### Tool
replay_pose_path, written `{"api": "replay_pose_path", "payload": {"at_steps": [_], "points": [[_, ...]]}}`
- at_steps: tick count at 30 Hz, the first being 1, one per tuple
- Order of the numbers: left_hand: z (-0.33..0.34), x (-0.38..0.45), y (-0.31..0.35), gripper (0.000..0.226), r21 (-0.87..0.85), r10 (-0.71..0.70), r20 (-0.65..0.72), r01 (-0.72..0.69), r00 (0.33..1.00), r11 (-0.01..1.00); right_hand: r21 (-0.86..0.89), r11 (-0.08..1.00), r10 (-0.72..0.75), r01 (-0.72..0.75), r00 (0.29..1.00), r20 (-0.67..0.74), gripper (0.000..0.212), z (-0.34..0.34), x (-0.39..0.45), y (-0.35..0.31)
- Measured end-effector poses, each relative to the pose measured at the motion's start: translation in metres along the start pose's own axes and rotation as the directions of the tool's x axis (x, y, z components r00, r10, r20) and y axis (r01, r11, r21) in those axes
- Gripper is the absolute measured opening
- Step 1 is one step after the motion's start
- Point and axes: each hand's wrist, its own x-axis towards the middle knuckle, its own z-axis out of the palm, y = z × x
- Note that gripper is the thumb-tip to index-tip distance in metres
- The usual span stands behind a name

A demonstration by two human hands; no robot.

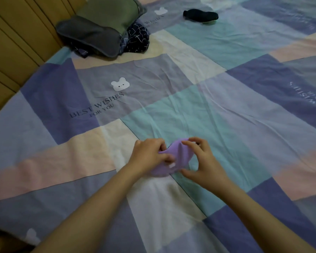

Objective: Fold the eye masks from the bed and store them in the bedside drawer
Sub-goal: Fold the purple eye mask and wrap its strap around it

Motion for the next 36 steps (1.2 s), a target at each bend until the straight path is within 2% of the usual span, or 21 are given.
{"api": "replay_pose_path", "payload": {"at_steps": [2, 4, 7, 9, 13, 16, 18, 20, 22, 26, 28, 32, 34, 36], "points": [[-0.007, -0.004, 0.014, 0.042, -0.254, -0.042, -0.043, 0.029, 0.998, 0.967, 0.065, 0.998, 0.022, -0.019, 0.998, -0.055, 0.085, 0.001, 0.001, -0.007], [-0.013, -0.007, 0.028, 0.036, -0.470, -0.030, -0.073, -0.008, 0.997, 0.883, 0.135, 0.990, 0.057, -0.047, 0.996, -0.071, 0.097, 0.002, 0.003, -0.014], [-0.022, -0.010, 0.042, 0.031, -0.604, 0.058, -0.106, -0.110, 0.993, 0.789, 0.150, 0.989, 0.041, -0.019, 0.989, -0.143, 0.097, 0.001, 0.007, -0.025], [-0.026, -0.010, 0.045, 0.032, -0.625, 0.080, -0.150, -0.157, 0.986, 0.765, 0.166, 0.986, 0.039, -0.005, 0.978, -0.204, 0.089, -0.002, 0.009, -0.029], [-0.029, -0.012, 0.038, 0.046, -0.613, 0.001, -0.231, -0.147, 0.973, 0.776, 0.224, 0.975, 0.056, 0.004, 0.963, -0.262, 0.071, -0.008, 0.011, -0.034], [-0.031, -0.014, 0.029, 0.063, -0.419, 0.116, -0.320, -0.251, 0.940, 0.873, 0.228, 0.974, 0.049, 0.018, 0.957, -0.285, 0.062, -0.010, 0.011, -0.035], [-0.033, -0.015, 0.027, 0.069, -0.274, 0.232, -0.305, -0.319, 0.924, 0.907, 0.211, 0.977, 0.039, 0.021, 0.959, -0.281, 0.062, -0.010, 0.010, -0.037], [-0.035, -0.017, 0.028, 0.060, -0.267, 0.269, -0.220, -0.323, 0.938, 0.908, 0.204, 0.979, 0.029, 0.026, 0.964, -0.265, 0.065, -0.012, 0.008, -0.039], [-0.033, -0.020, 0.029, 0.042, -0.296, 0.256, -0.158, -0.293, 0.954, 0.909, 0.207, 0.977, 0.013, 0.040, 0.968, -0.251, 0.068, -0.012, 0.006, -0.042], [-0.028, -0.022, 0.028, 0.026, -0.258, 0.237, -0.249, -0.300, 0.939, 0.918, 0.257, 0.966, 0.040, 0.024, 0.970, -0.240, 0.081, -0.015, -0.001, -0.042], [-0.026, -0.023, 0.027, 0.028, -0.273, 0.225, -0.244, -0.290, 0.943, 0.917, 0.284, 0.959, 0.051, 0.020, 0.969, -0.242, 0.087, -0.015, -0.003, -0.038], [-0.022, -0.027, 0.027, 0.028, -0.466, 0.201, -0.058, -0.205, 0.978, 0.861, 0.328, 0.942, 0.038, 0.064, 0.955, -0.294, 0.093, -0.012, -0.005, -0.036], [-0.019, -0.026, 0.025, 0.031, -0.555, 0.165, -0.045, -0.162, 0.985, 0.816, 0.422, 0.906, 0.125, 0.040, 0.927, -0.354, 0.093, -0.007, -0.005, -0.038], [-0.017, -0.024, 0.023, 0.032, -0.646, 0.049, -0.087, -0.094, 0.995, 0.757, 0.562, 0.827, 0.311, -0.036, 0.861, -0.403, 0.089, 0.000, -0.008, -0.040]]}}
